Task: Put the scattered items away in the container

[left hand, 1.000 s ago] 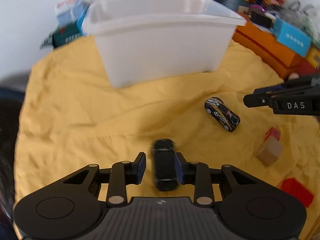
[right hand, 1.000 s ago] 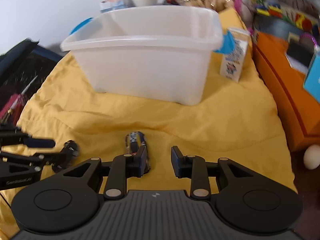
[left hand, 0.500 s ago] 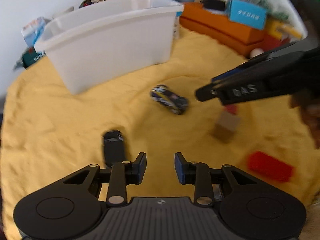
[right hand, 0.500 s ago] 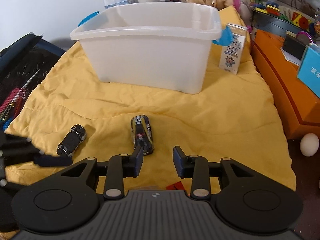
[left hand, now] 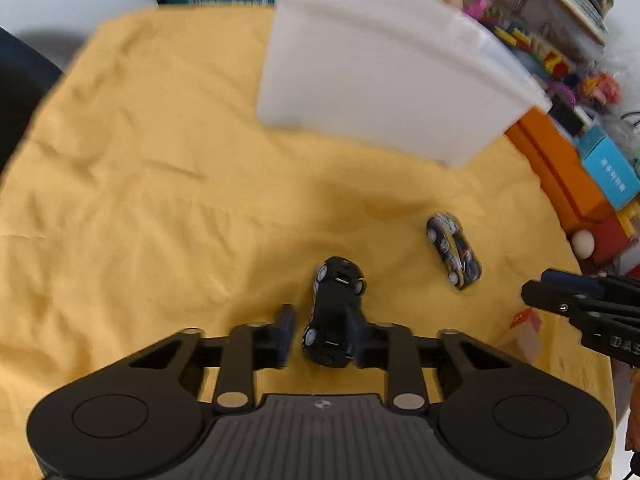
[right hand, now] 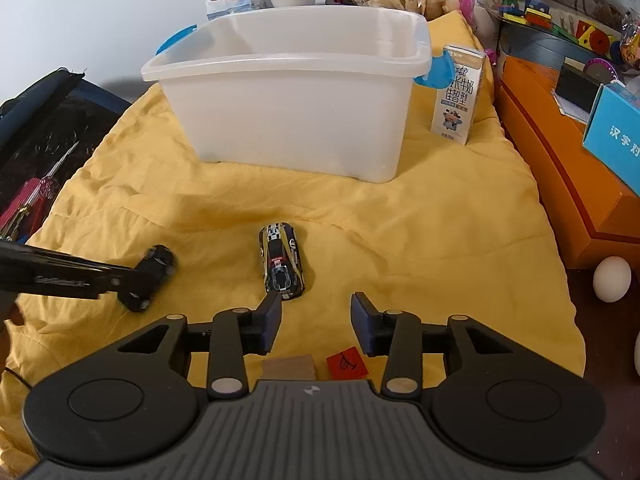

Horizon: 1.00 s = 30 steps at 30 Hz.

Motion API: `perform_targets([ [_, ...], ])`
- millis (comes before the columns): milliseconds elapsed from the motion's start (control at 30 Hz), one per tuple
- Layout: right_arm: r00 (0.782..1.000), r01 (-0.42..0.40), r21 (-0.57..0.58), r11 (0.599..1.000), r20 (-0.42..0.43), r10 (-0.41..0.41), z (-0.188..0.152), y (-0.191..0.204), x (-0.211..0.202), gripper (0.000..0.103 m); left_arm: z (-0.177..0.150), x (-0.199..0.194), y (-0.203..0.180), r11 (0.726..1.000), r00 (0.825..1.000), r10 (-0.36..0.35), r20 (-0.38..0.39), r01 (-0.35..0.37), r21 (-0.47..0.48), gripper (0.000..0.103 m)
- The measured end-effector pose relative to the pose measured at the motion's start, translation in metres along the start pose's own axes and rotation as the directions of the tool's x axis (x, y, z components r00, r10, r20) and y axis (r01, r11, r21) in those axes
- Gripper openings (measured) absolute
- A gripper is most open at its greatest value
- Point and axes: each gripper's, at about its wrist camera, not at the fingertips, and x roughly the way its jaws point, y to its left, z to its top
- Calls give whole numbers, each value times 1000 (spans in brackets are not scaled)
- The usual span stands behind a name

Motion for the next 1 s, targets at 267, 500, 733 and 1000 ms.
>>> perform_targets([
  [267,1000,16,12,1000,-4,-16,-2,-3,0,43,-11,7,-62,890,960,261,97,-278,361,18],
  [500,1000,11,4,1000,-6,-11,-1,-1,2,44,-39,30,-94,677,879,424,219,-468,569,26],
  [733,1000,4,-27,1000,1,-4,5,2,6,48,-32,-2,-70,842,932,330,150,-363,399,47],
  [1000,1000,-12,-189,982,-10,11,22,31,35,48,-26,2,-60,900,959,263,105,-283,332,48],
])
